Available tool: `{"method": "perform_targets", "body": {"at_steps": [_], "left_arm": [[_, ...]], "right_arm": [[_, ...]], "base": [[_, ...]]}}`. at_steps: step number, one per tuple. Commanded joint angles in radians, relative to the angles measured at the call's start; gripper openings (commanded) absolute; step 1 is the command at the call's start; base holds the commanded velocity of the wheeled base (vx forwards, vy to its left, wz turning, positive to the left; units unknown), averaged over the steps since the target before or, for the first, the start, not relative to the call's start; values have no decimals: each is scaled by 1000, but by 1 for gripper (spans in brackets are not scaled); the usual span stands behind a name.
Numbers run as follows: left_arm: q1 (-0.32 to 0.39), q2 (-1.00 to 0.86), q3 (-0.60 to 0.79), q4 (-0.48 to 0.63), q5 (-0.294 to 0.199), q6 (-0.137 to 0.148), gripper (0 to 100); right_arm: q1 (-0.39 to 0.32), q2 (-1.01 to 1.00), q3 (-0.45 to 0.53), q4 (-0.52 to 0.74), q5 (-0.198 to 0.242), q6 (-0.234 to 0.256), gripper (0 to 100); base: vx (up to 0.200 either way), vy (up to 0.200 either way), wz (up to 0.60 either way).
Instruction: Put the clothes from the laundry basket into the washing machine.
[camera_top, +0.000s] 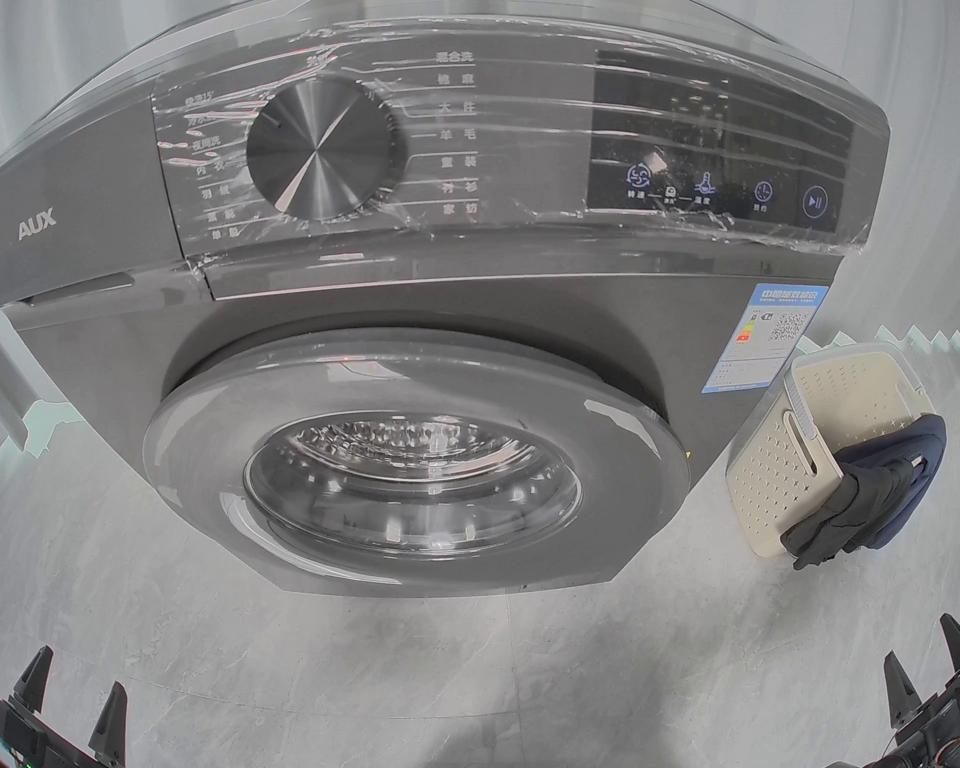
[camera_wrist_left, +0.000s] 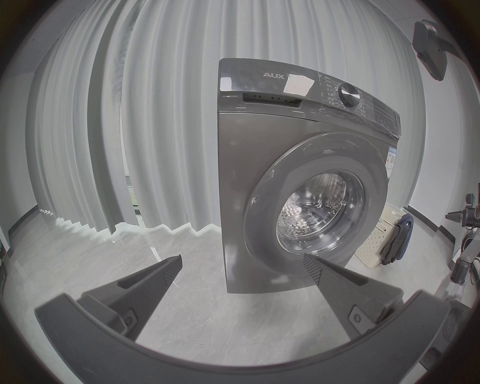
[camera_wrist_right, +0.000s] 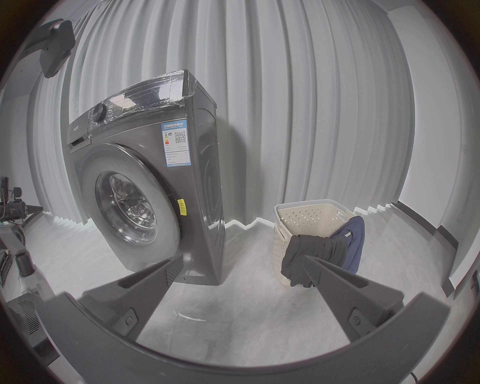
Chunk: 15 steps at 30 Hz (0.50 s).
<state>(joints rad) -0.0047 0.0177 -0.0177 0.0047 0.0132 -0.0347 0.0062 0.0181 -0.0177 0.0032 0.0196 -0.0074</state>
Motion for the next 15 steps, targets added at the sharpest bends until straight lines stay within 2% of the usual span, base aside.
{"method": "perform_targets", "body": {"at_steps": [1, 2, 8, 13, 15], "left_arm": [[0, -15, 15, 0, -1, -1, 100], [0, -13, 15, 0, -1, 1, 100], [0, -15, 15, 0, 1, -1, 100], [0, -15, 15, 0, 1, 1, 100], [0, -13, 15, 0, 1, 1, 100]], "right_arm": [[1, -13, 16, 0, 0, 0, 100], [0, -13, 16, 0, 0, 0, 100], [1, -13, 16, 0, 0, 0, 100], [0, -13, 16, 0, 0, 0, 100], [0, -13, 16, 0, 0, 0, 100]], "base": [[0, 0, 0], [0, 0, 0], [0, 200, 0], [0, 0, 0], [0, 0, 600]]}}
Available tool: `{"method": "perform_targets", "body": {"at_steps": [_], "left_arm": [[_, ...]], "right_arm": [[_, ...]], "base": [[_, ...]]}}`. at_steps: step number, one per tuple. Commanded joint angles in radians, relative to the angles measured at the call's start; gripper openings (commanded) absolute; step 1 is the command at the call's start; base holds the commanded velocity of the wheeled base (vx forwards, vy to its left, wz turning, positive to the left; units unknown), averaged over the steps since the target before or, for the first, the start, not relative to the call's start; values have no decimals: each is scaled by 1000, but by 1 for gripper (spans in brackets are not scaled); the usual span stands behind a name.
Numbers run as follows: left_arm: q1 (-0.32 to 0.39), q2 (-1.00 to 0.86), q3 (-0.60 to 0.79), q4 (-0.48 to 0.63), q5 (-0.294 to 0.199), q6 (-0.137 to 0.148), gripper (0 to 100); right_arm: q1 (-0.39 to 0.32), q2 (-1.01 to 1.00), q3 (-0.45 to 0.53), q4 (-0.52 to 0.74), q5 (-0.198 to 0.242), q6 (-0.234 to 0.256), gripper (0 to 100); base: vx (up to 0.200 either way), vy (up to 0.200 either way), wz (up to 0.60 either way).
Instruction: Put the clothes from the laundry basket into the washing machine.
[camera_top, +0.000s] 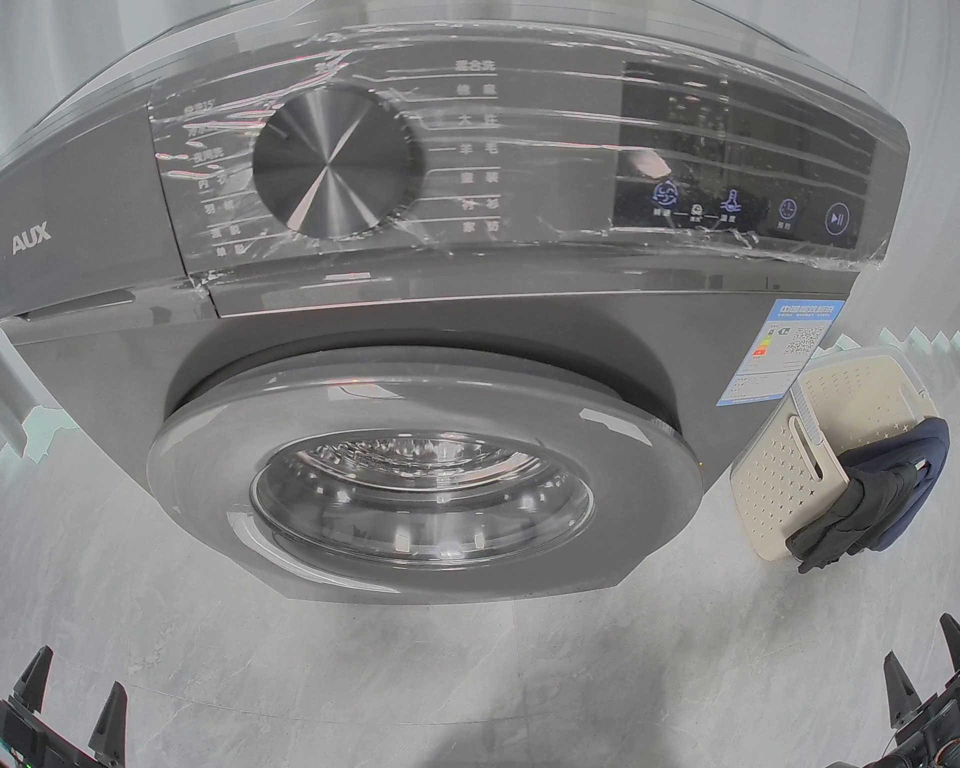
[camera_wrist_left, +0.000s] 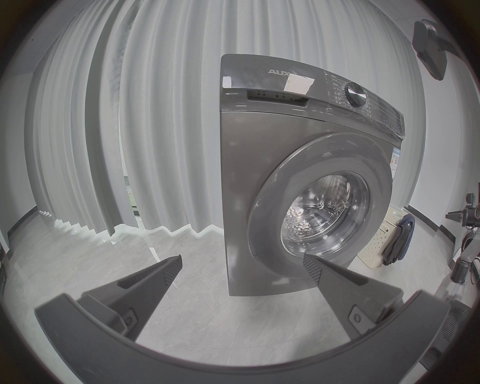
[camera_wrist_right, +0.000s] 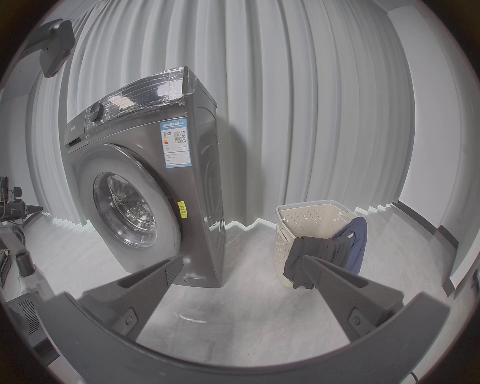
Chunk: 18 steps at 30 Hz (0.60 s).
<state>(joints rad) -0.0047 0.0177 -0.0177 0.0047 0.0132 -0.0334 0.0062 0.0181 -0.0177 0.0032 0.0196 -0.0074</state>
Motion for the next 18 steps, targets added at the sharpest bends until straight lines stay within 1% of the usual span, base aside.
{"method": "perform_targets", "body": {"at_steps": [1, 4, 11, 17, 18], "left_arm": [[0, -13, 15, 0, 1, 0, 100], [0, -15, 15, 0, 1, -2, 100], [0, -15, 15, 0, 1, -2, 100], [0, -15, 15, 0, -1, -2, 100], [0, -15, 15, 0, 1, -2, 100]], "right_arm": [[0, -13, 16, 0, 0, 0, 100], [1, -13, 16, 0, 2, 0, 100], [0, -13, 16, 0, 2, 0, 100], [0, -13, 16, 0, 0, 0, 100], [0, -13, 16, 0, 0, 0, 100]], "base": [[0, 0, 600], [0, 0, 600], [0, 0, 0], [200, 0, 0], [0, 0, 0]]}}
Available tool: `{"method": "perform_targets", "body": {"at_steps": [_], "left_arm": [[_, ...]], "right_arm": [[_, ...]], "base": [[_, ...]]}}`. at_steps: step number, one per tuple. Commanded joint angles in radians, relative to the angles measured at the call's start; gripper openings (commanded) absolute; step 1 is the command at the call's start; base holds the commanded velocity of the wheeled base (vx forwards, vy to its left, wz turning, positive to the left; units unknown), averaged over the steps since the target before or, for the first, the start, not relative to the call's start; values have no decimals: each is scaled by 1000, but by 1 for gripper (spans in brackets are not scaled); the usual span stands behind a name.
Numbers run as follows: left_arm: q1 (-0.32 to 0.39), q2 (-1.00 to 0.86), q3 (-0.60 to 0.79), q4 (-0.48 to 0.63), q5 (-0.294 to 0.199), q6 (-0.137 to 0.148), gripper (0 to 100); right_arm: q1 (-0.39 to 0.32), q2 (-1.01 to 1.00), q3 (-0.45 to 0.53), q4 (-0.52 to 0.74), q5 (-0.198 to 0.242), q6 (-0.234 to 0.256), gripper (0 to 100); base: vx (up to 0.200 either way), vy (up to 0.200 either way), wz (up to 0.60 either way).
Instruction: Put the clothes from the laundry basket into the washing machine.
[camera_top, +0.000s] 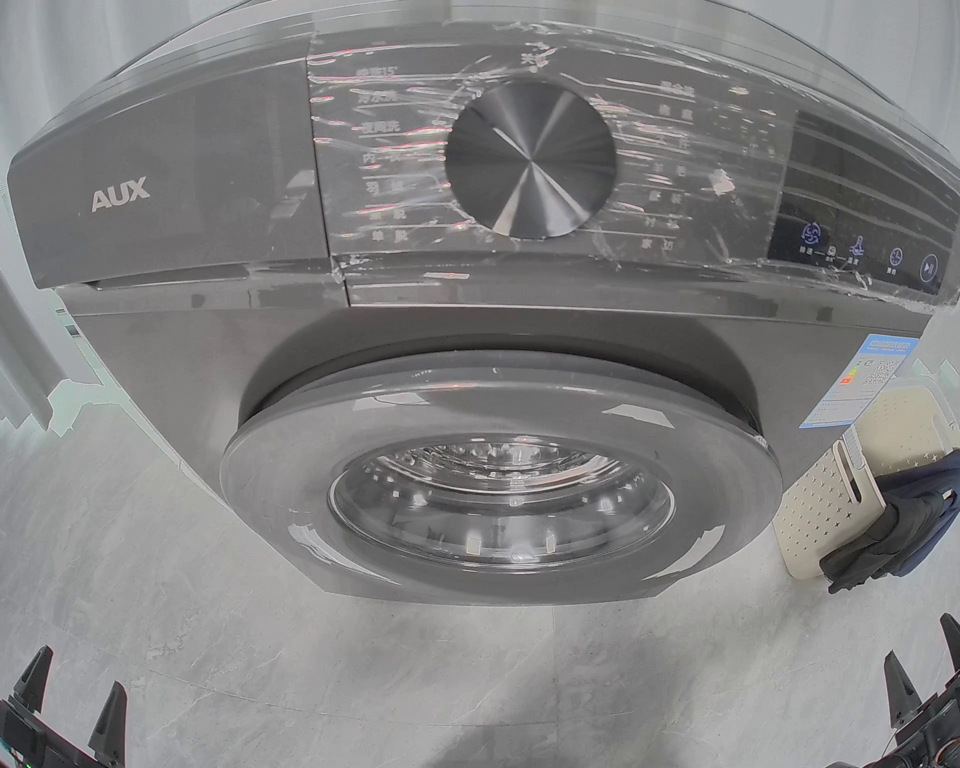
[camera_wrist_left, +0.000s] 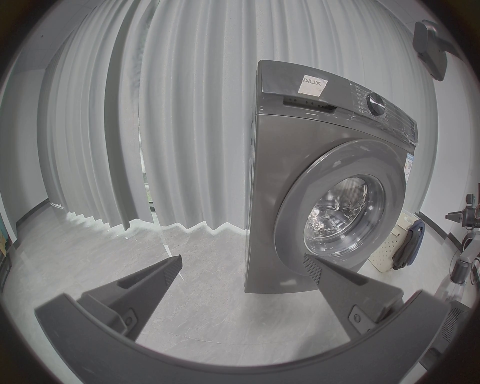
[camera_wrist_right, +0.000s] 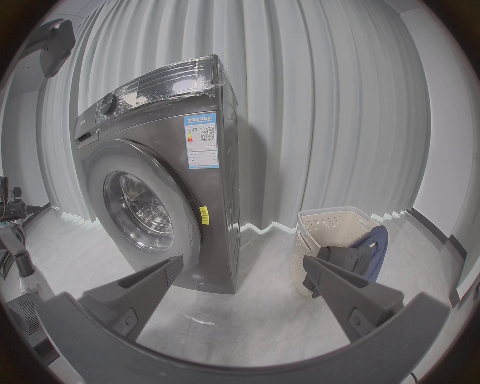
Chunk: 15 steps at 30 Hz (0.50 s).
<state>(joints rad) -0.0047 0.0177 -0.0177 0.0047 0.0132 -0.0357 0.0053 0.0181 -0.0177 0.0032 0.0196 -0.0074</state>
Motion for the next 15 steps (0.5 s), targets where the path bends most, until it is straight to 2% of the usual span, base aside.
{"method": "perform_targets", "body": {"at_steps": [1, 15], "left_arm": [[0, -15, 15, 0, 1, 0, 100], [0, -13, 15, 0, 1, 0, 100]], "right_arm": [[1, -13, 16, 0, 0, 0, 100], [1, -13, 16, 0, 0, 0, 100]], "base": [[0, 0, 0], [0, 0, 0]]}}
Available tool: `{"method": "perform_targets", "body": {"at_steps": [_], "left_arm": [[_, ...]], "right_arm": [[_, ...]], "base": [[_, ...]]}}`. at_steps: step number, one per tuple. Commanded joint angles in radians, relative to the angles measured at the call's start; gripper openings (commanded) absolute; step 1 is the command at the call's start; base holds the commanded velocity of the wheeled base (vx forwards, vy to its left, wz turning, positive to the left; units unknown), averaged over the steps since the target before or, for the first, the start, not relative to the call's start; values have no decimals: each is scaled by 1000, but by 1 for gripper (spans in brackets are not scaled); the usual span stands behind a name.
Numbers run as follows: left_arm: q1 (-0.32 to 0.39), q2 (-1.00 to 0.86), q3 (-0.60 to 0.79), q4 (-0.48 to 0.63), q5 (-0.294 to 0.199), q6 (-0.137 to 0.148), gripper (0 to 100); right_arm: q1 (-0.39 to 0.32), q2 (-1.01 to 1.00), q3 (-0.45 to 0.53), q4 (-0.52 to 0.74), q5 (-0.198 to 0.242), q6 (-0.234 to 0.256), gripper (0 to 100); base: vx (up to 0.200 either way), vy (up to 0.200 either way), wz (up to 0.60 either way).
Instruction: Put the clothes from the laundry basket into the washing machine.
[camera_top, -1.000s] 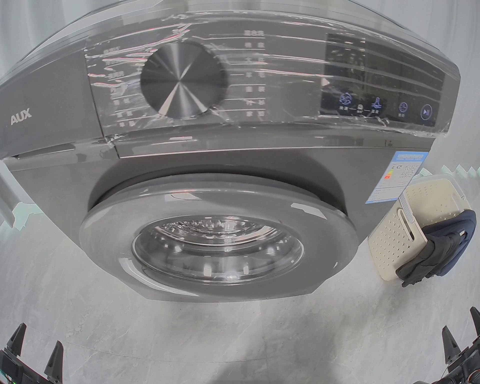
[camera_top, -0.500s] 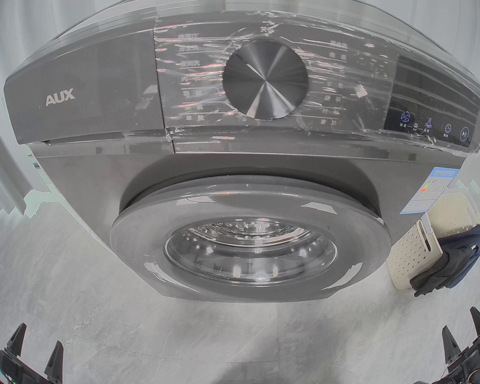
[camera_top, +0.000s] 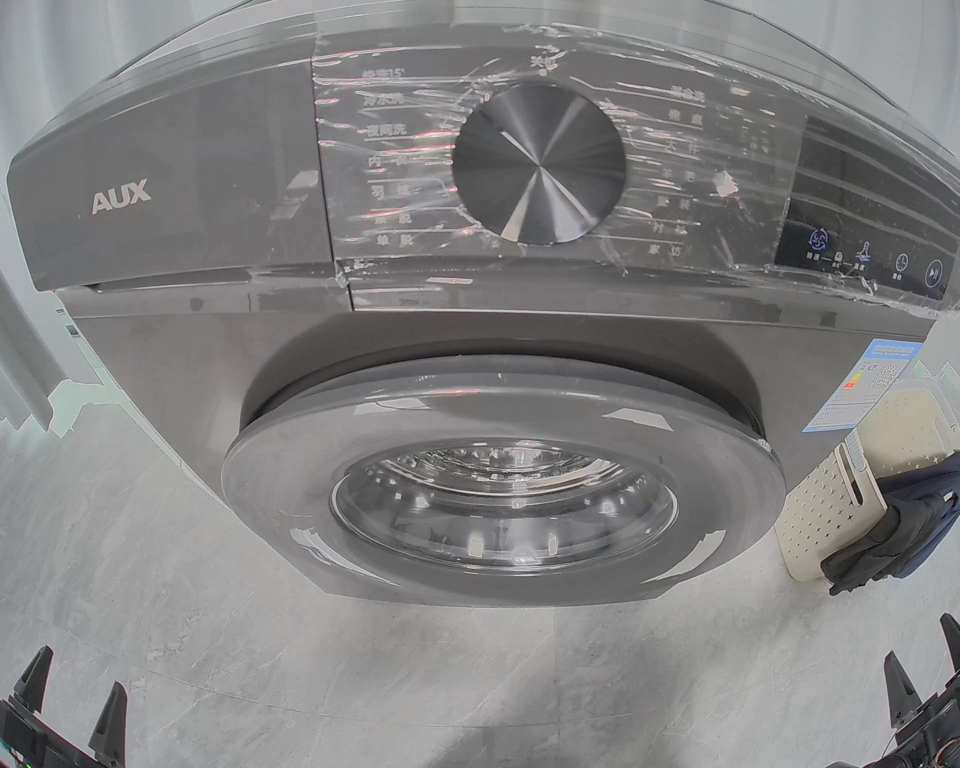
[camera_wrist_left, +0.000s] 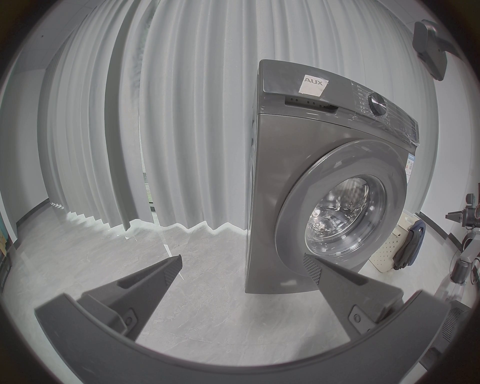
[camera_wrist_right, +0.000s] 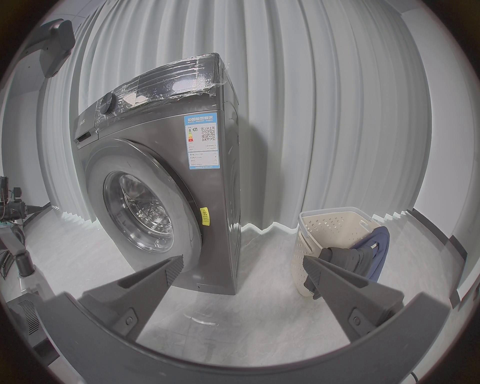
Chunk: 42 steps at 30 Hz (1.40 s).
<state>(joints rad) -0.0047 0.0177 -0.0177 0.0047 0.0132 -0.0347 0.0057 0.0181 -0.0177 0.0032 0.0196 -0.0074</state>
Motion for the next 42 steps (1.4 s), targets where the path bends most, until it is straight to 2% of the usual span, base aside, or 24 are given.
{"method": "perform_targets", "body": {"at_steps": [1, 16, 20, 22, 24, 26, 27, 29, 33, 34, 37, 42], "left_arm": [[0, -13, 15, 0, 1, -1, 100], [0, -15, 15, 0, 1, 1, 100], [0, -15, 15, -2, 1, 2, 100], [0, -15, 15, -2, 1, 6, 100], [0, -15, 15, -2, 1, 9, 100], [0, -15, 15, -2, 1, 10, 100], [2, -15, 15, -2, 1, 10, 100], [0, -15, 15, -2, 1, 10, 100], [0, -15, 15, -2, 1, 10, 100], [2, -15, 15, -2, 1, 10, 100], [0, -15, 15, -2, 1, 10, 100], [0, -15, 15, -2, -1, 12, 100]], "right_arm": [[0, -13, 16, -2, 0, 0, 100], [-3, -12, 16, -2, -3, 0, 100], [-1, -13, 16, -5, -4, 14, 100], [2, -18, -51, -52, 3, 11, 100], [11, 16, -173, -57, 10, 23, 100], [16, 49, -205, -40, 20, 23, 100], [30, 149, -235, 0, 79, 20, 100], [37, 266, -216, -8, 152, 12, 100], [71, 461, -192, -92, 310, 12, 100], [79, 510, -194, -118, 338, 17, 100], [108, 634, -196, -192, 365, 24, 100], [227, 816, -209, -313, 353, 43, 100]], "base": [[0, 0, 0], [0, 0, 0], [0, 0, 0], [0, 0, 0], [0, 0, 0], [0, 0, 0], [0, 0, 0], [0, 0, 0], [0, 0, 0], [0, 0, 0], [0, 0, 0], [0, 0, 0]]}}
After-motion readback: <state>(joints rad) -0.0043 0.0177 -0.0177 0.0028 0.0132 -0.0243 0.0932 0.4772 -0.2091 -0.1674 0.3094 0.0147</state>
